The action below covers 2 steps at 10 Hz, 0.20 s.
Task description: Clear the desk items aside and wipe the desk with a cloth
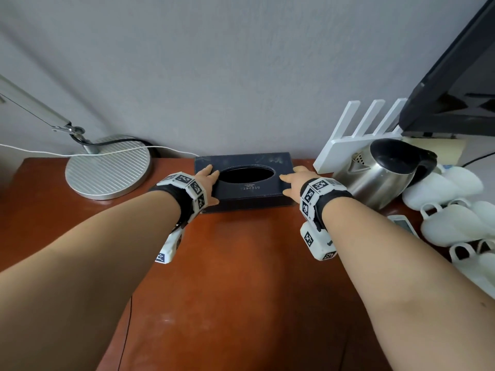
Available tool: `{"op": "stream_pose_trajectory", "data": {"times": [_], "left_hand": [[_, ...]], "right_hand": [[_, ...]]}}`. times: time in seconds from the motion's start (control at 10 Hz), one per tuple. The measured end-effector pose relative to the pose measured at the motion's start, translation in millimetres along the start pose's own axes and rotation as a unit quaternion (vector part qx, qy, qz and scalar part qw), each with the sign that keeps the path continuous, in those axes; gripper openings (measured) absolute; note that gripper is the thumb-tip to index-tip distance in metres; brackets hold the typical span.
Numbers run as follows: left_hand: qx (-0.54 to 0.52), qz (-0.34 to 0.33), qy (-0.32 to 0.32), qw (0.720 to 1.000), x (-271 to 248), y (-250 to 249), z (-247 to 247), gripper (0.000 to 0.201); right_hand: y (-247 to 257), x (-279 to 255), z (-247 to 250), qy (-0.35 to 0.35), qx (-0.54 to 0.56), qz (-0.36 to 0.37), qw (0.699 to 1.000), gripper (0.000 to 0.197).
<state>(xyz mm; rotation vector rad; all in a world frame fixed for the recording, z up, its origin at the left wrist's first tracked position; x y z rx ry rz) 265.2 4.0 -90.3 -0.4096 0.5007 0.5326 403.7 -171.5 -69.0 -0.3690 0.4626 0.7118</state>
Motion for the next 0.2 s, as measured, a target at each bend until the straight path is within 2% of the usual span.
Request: {"op": "stream_pose_trajectory", "data": {"times": [0.2], "left_hand": [[0.013, -0.023, -0.094, 0.995, -38, -3, 52, 0.082]], "right_hand": [[1, -49, 54, -0.070, -0.018, -0.013, 0.997, 0.063]]}}
Point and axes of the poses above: each hand's wrist, its own x-axis towards the middle knuckle, its own z-axis out of the back of the hand, y = z × x, the point moved 4 cm from there along x, towards the middle knuckle, and after that the axes turned 11 degrees about -x, right-handed, at the moved point
